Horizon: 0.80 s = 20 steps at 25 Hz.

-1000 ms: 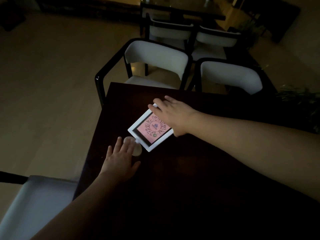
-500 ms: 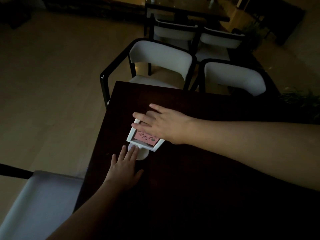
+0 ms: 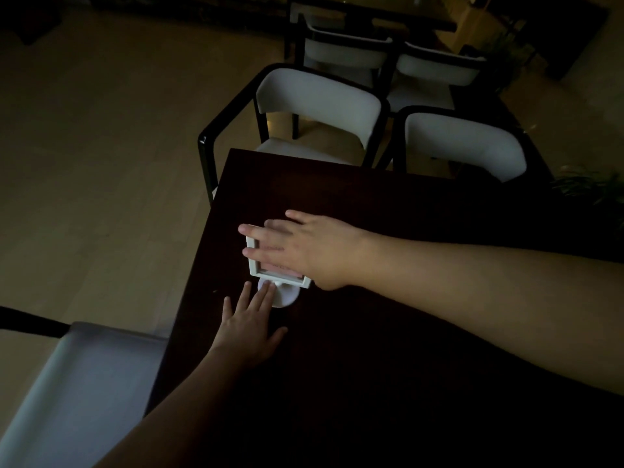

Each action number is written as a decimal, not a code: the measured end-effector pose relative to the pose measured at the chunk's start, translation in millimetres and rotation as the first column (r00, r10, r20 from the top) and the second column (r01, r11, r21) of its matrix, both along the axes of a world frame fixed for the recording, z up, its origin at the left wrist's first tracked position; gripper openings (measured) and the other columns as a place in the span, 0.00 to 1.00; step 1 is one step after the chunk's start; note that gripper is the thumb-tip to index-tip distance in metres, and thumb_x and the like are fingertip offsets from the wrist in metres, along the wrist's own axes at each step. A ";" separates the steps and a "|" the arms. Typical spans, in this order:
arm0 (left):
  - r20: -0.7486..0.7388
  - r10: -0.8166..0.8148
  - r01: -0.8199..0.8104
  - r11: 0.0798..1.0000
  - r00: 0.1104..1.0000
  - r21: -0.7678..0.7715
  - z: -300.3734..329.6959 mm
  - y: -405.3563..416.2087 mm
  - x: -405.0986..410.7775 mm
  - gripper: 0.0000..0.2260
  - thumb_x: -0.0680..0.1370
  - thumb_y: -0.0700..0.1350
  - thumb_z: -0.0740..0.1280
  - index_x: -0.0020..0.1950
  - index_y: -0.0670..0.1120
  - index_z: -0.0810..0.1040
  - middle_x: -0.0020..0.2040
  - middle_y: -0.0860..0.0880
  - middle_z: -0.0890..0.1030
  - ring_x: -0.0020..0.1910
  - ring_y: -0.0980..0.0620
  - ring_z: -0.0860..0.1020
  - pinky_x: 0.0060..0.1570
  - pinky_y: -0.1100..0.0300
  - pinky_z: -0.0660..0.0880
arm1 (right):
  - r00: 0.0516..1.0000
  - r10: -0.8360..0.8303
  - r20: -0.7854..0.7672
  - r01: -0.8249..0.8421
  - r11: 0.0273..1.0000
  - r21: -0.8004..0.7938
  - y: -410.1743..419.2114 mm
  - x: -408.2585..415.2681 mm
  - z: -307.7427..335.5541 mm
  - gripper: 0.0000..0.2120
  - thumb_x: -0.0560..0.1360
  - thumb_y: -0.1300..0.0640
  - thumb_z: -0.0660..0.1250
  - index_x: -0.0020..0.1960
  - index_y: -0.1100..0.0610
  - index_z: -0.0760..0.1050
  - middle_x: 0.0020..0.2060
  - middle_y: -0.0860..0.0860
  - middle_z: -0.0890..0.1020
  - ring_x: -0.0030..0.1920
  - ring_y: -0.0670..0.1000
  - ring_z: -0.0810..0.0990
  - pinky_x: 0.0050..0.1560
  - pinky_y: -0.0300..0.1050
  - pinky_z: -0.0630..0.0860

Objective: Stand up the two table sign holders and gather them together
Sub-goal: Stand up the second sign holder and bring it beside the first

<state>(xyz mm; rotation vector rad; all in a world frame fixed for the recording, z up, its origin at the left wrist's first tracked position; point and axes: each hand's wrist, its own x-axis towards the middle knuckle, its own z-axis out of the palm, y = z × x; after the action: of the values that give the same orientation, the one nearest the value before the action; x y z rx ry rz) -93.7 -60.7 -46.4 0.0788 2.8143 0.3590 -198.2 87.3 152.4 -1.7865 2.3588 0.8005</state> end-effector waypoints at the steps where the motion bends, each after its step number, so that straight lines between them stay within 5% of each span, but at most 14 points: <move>1: -0.002 0.000 0.000 1.000 1.000 -0.001 -0.2 -0.3 0.2 0.41 0.78 0.67 0.54 0.80 0.50 0.36 0.81 0.52 0.39 0.78 0.45 0.35 0.75 0.36 0.44 | 0.993 -0.070 0.091 0.079 0.992 -0.099 4.7 2.4 -0.8 0.51 0.73 0.48 0.74 0.81 0.49 0.39 0.80 0.53 0.36 0.79 0.57 0.50 0.77 0.57 0.51; 5: -0.004 0.003 -0.003 1.000 1.000 -0.013 -2.2 -2.6 2.9 0.41 0.77 0.67 0.54 0.79 0.51 0.36 0.81 0.51 0.39 0.77 0.44 0.34 0.75 0.36 0.44 | 0.907 -0.310 0.285 0.417 0.755 -0.505 38.2 29.4 -24.1 0.44 0.76 0.40 0.66 0.81 0.49 0.43 0.81 0.54 0.44 0.80 0.55 0.44 0.77 0.58 0.52; 8: -0.026 0.030 -0.031 0.999 0.999 -0.038 -4.2 -5.2 6.0 0.41 0.77 0.69 0.52 0.80 0.52 0.36 0.81 0.50 0.38 0.77 0.43 0.34 0.74 0.35 0.43 | 0.829 -0.426 0.361 0.557 0.577 -0.598 59.7 68.0 -61.6 0.41 0.77 0.41 0.63 0.81 0.52 0.47 0.81 0.53 0.47 0.80 0.52 0.43 0.75 0.55 0.56; 20: -0.100 -0.028 0.022 0.998 0.995 -0.056 -11.9 -21.4 17.1 0.30 0.81 0.58 0.49 0.81 0.55 0.42 0.82 0.52 0.42 0.77 0.44 0.33 0.74 0.33 0.42 | 0.547 -0.597 0.587 0.814 0.542 -0.208 22.5 103.4 -197.1 0.35 0.81 0.34 0.42 0.80 0.50 0.38 0.80 0.49 0.38 0.77 0.48 0.32 0.78 0.55 0.43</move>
<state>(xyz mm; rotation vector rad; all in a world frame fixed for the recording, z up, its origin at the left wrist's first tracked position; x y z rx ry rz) -76.6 -82.0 -58.3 0.1234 2.9175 0.2800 -94.8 109.8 -44.8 -0.6846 2.6748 -0.3124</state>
